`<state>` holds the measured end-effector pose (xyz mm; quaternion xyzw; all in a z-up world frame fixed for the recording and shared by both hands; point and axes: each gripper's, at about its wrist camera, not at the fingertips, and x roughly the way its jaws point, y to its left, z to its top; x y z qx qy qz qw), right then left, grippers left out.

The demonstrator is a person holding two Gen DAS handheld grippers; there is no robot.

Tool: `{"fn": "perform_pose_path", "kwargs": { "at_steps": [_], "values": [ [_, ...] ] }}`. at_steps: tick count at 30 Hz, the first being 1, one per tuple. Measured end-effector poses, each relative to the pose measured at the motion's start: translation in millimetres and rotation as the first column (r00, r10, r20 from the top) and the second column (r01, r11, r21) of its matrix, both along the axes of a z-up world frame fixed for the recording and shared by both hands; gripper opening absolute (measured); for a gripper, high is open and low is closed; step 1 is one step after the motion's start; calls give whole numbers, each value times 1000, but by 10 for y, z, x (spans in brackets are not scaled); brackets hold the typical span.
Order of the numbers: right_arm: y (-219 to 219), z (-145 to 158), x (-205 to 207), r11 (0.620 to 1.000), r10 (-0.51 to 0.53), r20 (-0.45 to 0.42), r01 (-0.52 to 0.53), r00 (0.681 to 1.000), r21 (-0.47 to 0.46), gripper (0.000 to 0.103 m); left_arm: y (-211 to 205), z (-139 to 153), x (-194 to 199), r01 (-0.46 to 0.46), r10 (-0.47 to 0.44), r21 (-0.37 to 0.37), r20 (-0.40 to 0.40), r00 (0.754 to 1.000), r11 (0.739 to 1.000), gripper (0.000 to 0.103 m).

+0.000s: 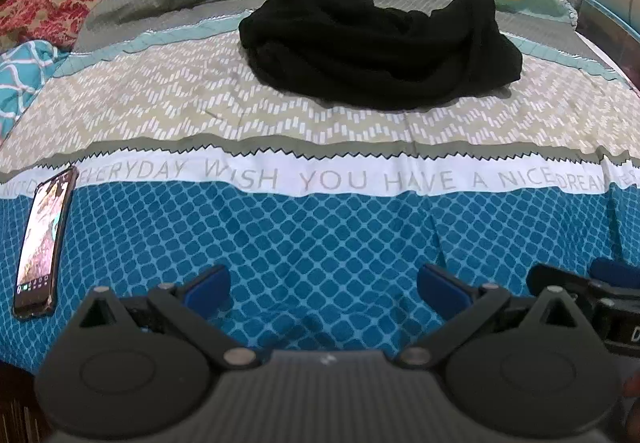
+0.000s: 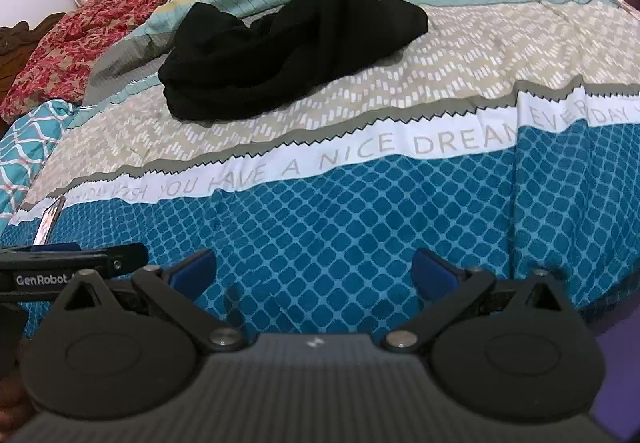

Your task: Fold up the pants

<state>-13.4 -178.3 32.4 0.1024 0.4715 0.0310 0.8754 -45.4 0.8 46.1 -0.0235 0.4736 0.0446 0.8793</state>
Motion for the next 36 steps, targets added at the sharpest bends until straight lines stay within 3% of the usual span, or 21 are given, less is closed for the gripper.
{"fn": "perform_pose_path", "kwargs": {
  "at_steps": [36],
  "values": [
    [-13,-97,43,1000,-4,-41,4,999,14,103,66,-199,38,18,-22,-47,-94,995,999,103]
  ]
}}
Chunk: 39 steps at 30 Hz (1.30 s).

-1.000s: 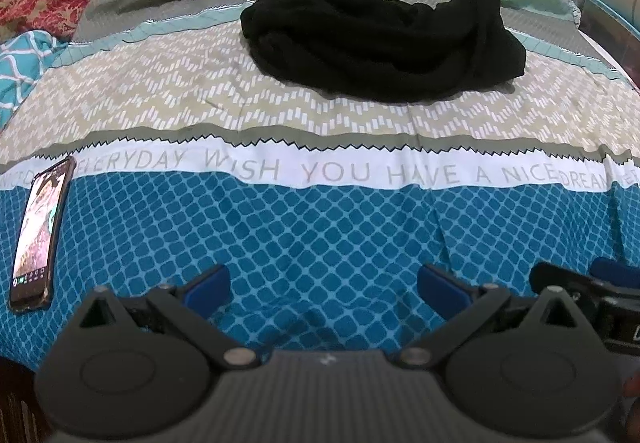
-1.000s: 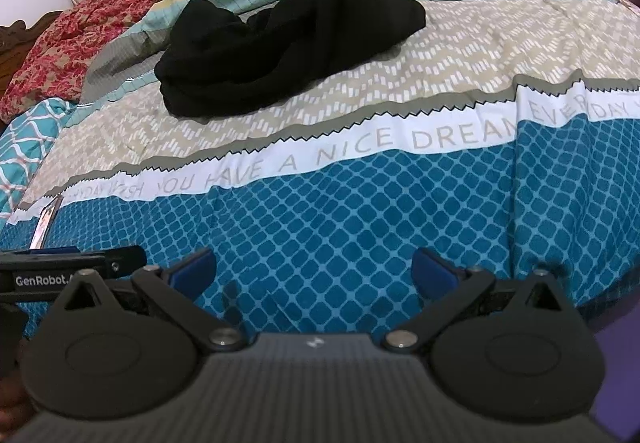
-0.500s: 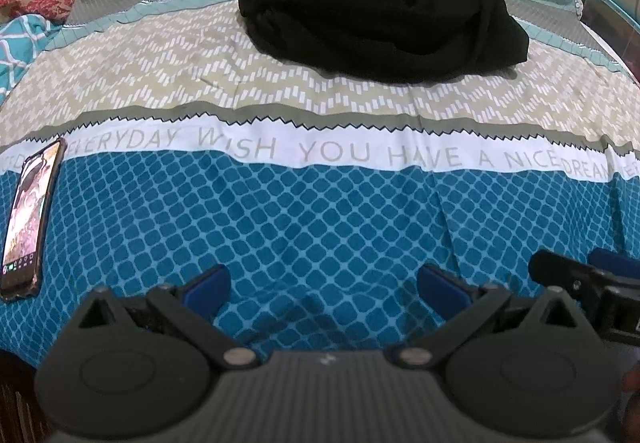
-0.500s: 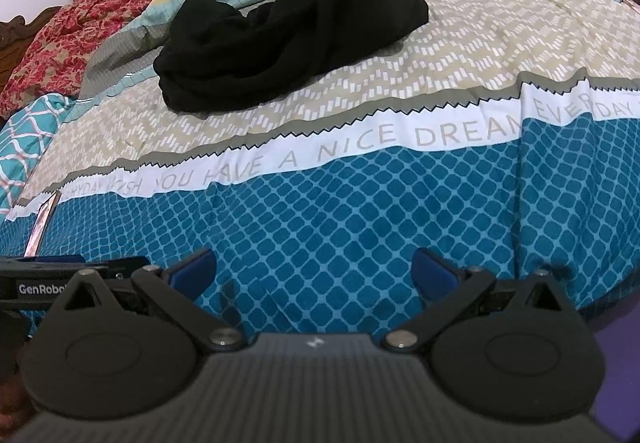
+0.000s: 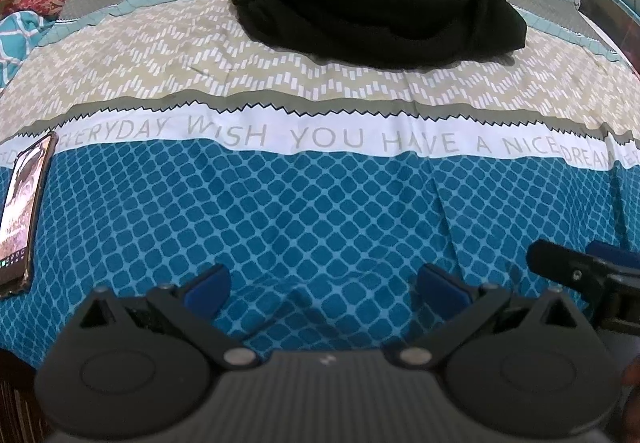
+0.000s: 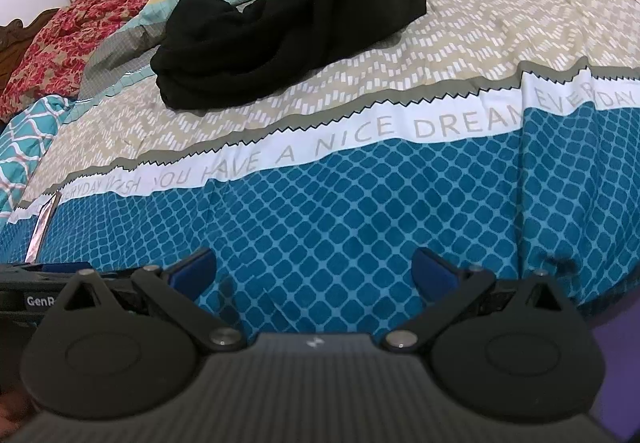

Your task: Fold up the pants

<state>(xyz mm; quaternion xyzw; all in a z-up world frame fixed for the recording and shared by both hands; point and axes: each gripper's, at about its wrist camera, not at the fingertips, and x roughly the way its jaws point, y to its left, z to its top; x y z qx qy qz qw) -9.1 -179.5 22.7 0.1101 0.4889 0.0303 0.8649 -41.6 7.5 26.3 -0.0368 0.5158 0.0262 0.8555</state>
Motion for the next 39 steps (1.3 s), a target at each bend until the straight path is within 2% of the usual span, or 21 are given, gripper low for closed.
{"fn": "perform_pose_path", "kwargs": {
  "at_steps": [39],
  "values": [
    [-15,-41,-6,1000,-9,-12,9,1000,17,103,-12,-68,-17,12,-12,-2,-10,1000,1000,103]
  ]
}}
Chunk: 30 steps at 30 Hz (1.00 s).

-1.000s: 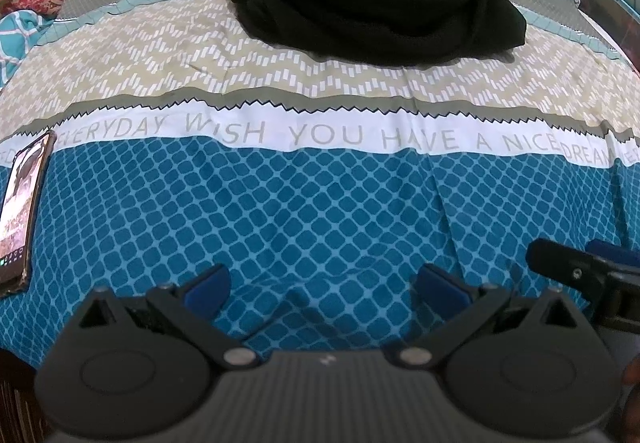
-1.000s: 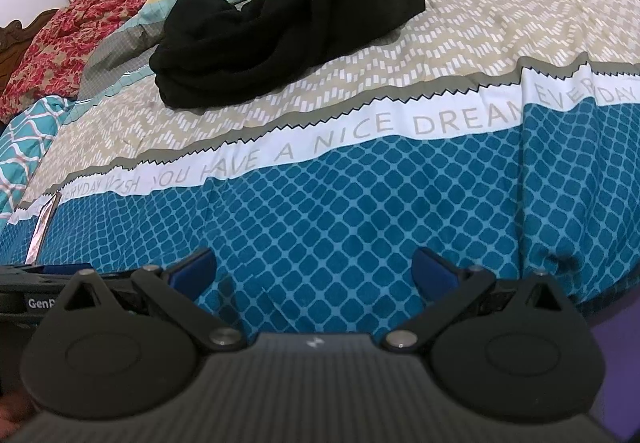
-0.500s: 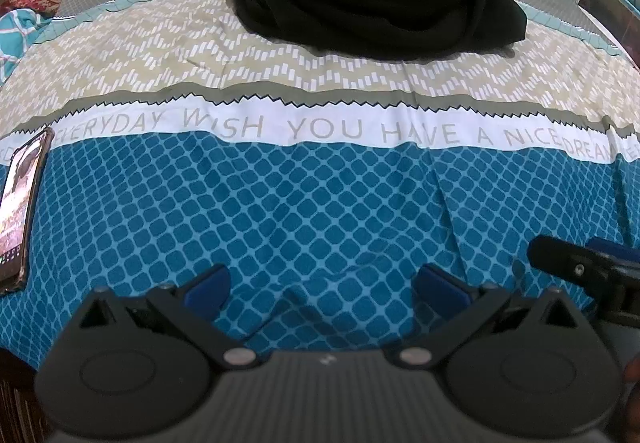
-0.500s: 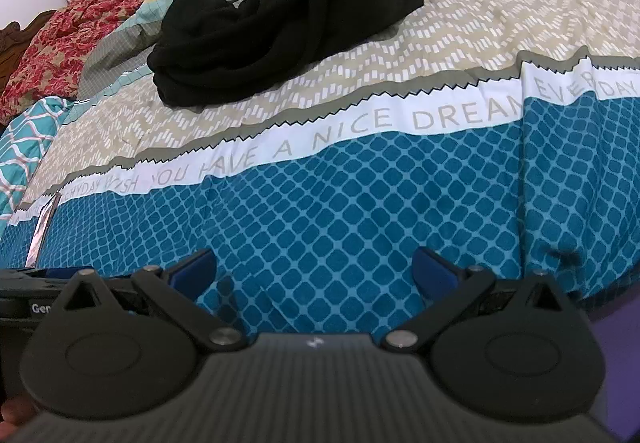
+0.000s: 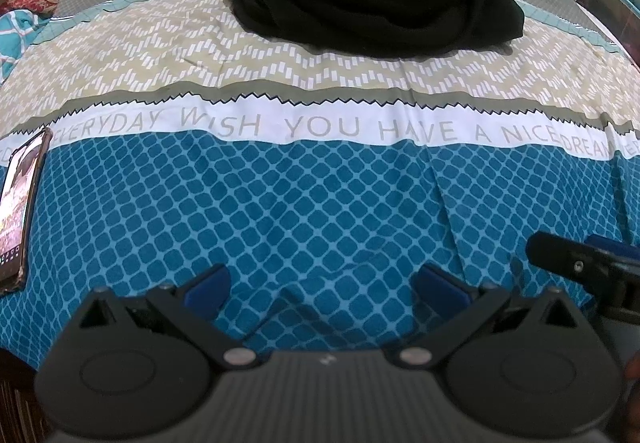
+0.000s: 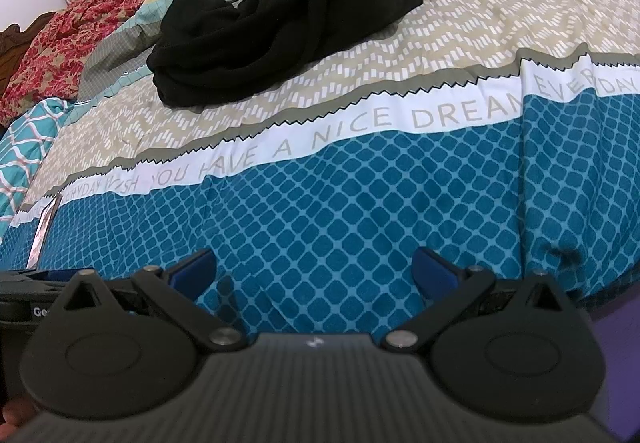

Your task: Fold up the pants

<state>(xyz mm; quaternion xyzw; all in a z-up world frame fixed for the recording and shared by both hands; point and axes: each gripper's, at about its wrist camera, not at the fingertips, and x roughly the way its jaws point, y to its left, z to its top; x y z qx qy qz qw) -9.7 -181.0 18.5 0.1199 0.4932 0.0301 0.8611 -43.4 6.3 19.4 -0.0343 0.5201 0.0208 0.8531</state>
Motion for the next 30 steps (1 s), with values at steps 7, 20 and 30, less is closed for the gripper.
{"fn": "perform_pose_path", "kwargs": {
  "at_steps": [7,20,30],
  "values": [
    [3,25,-9,1000,-1,9,1,1000,1,103,-22,41,-8,4,-4,6,1,1000,1000,103],
    [5,63,-27,1000,-1,32,2,1000,-3,103,-41,147,-33,-5,3,54,47,999,999,103],
    [-30,111,-16,1000,-13,51,14,999,-5,103,-62,259,-38,-13,3,100,97,995,995,103]
  ]
}}
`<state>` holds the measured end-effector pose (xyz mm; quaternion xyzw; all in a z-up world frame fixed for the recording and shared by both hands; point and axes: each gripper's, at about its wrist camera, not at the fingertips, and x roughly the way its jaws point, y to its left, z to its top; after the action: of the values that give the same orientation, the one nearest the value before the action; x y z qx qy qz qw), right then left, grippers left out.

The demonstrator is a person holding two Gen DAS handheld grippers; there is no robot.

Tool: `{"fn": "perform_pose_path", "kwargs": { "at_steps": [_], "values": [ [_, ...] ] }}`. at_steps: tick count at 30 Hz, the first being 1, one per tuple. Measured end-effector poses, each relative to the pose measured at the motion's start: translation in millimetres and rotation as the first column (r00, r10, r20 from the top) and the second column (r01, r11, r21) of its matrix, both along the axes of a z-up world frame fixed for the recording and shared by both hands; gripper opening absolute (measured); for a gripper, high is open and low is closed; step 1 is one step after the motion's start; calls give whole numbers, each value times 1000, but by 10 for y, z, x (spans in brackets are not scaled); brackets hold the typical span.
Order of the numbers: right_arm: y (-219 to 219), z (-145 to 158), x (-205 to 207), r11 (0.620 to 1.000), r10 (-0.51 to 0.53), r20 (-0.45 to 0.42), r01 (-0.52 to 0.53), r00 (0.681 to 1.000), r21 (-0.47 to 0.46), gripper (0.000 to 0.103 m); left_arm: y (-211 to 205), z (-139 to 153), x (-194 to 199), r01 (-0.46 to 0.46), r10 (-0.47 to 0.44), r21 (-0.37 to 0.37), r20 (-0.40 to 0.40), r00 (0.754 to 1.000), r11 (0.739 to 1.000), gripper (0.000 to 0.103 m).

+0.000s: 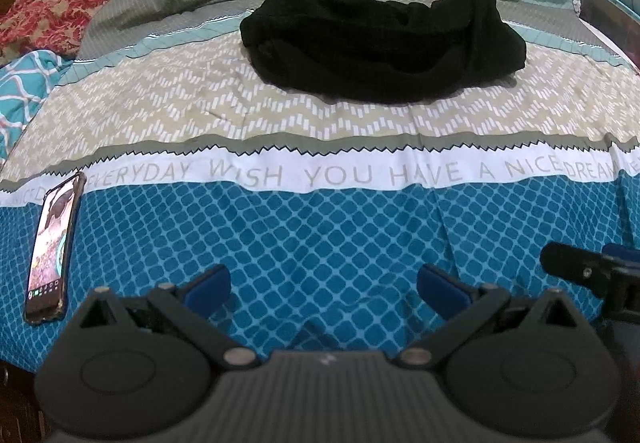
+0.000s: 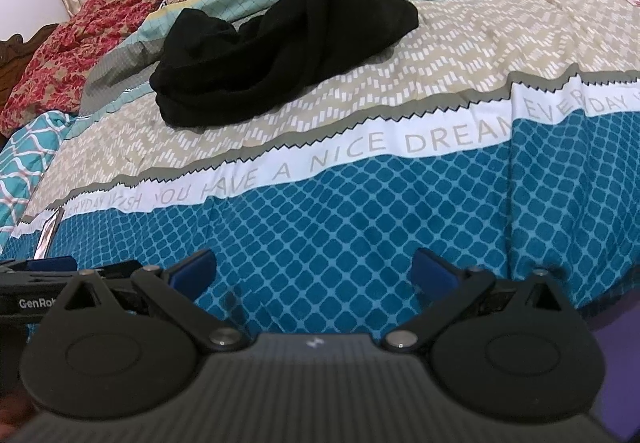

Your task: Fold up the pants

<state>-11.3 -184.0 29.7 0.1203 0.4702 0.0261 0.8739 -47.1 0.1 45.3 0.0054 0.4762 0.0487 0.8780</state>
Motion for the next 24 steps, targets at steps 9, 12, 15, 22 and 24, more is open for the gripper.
{"fn": "perform_pose_path", "kwargs": {
  "at_steps": [9,12,15,22,24],
  "values": [
    [-99,90,110,1000,-19,29,19,999,22,103,101,41,82,-7,7,-11,8,1000,1000,103],
    [-155,101,174,999,-29,46,28,999,17,86,238,123,231,-33,33,-11,29,999,999,103],
    [-244,128,330,1000,-25,64,24,998,16,56,413,245,460,-70,70,-14,68,995,997,103],
    [-523,237,910,997,-82,174,81,981,11,53,807,279,1306,-141,156,-129,121,980,982,103],
    [-611,221,1168,995,-104,199,104,975,8,59,844,174,1580,-166,182,-142,112,977,976,95]
  ]
}}
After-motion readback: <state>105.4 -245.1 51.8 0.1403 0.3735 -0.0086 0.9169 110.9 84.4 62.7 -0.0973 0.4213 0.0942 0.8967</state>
